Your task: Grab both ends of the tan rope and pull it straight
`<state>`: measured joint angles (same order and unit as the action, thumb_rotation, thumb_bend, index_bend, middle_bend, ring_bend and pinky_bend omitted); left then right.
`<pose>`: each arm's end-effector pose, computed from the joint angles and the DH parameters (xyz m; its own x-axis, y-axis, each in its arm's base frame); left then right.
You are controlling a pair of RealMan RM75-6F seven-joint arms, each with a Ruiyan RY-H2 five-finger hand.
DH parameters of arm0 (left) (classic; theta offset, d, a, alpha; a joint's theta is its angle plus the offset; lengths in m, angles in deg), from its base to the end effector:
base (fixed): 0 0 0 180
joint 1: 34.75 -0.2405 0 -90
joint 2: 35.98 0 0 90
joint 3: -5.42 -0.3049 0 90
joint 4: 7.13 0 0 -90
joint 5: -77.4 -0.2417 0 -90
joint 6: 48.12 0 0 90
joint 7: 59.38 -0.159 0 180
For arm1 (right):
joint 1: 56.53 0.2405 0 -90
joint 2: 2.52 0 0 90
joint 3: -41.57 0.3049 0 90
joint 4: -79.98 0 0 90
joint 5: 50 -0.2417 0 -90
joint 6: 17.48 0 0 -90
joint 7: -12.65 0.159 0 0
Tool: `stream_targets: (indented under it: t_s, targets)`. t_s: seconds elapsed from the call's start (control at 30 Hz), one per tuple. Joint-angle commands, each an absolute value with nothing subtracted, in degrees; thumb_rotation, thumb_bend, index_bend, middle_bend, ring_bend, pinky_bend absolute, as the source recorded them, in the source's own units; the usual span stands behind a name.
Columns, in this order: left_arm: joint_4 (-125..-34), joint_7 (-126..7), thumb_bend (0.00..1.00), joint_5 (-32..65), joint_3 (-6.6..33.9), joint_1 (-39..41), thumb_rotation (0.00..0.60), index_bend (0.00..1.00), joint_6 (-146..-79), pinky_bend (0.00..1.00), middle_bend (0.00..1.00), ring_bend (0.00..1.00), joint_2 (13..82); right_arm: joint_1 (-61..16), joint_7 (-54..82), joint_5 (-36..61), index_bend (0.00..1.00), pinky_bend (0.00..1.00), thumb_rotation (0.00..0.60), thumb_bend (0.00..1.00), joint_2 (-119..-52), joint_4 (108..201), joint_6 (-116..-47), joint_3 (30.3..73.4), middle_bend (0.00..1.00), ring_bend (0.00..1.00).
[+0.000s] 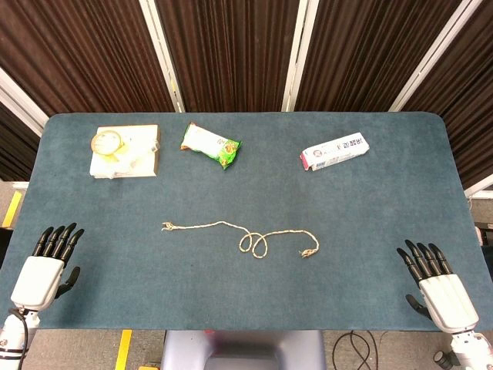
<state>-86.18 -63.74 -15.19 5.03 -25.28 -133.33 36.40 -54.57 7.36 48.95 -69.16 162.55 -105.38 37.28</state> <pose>-0.3753 0.2213 0.1044 0.5518 -0.0046 0.8340 0.8182 -0.1904 -0.5424 -0.3848 -0.1512 0.1260 0.5936 -0.0743 0.8013 -0.7959 -0.2015 0.5710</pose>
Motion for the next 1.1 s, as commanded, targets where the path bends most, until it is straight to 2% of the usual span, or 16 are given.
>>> stream_targets:
  t_s: [0.03,0.23,0.57,0.8,0.97,1.1]
  targets:
    - [-86.2,-63.9,0.44,-15.2,5.0,-25.2,0.6,0.0,-133.2,0.05,0.0,0.0,36.4,-54.6,7.4,48.9,0.0,0.0,0.6,0.3,-69.1,162.6,-105.4,37.2,0.0,0.0]
    - [-85.2,-62.3,0.43,-17.1,4.7,-23.4,0.6,0.0,-131.7,0.02,0.0,0.0,37.9,-54.7,7.5,48.9,0.0,0.0,0.6,0.3,-68.9,162.7,-105.4,37.1,0.0,0.0]
    - [-78.6,-57.4,0.44,-17.6,7.2,-12.2,0.6,0.02,-118.5,0.0,0.0,0.0,46.6,-53.8,5.4,48.5,0.0,0.0,0.6,0.3,-70.0,162.9,-103.6,37.6,0.0,0.0]
    - [-72.5,-57.6,0.44,-15.9,9.0,-5.9,0.6,0.14,-111.6,0.0,0.0,0.0,53.3,-52.7,3.0,47.5,0.0,0.0,0.6,0.3,-71.1,163.6,-101.6,38.3,0.0,0.0]
    - [-69.6,-57.7,0.44,-15.4,9.0,-4.0,0.6,0.24,-110.5,0.0,0.0,0.0,56.7,-52.5,2.2,46.4,0.0,0.0,0.6,0.3,-71.4,163.5,-100.5,38.5,0.0,0.0]
    - [-64.9,-58.5,0.44,-13.7,10.0,-2.2,0.6,0.28,-108.8,0.0,0.0,0.0,60.3,-52.3,1.7,46.1,0.0,0.0,0.6,0.3,-71.5,163.6,-99.7,38.3,0.0,0.0]
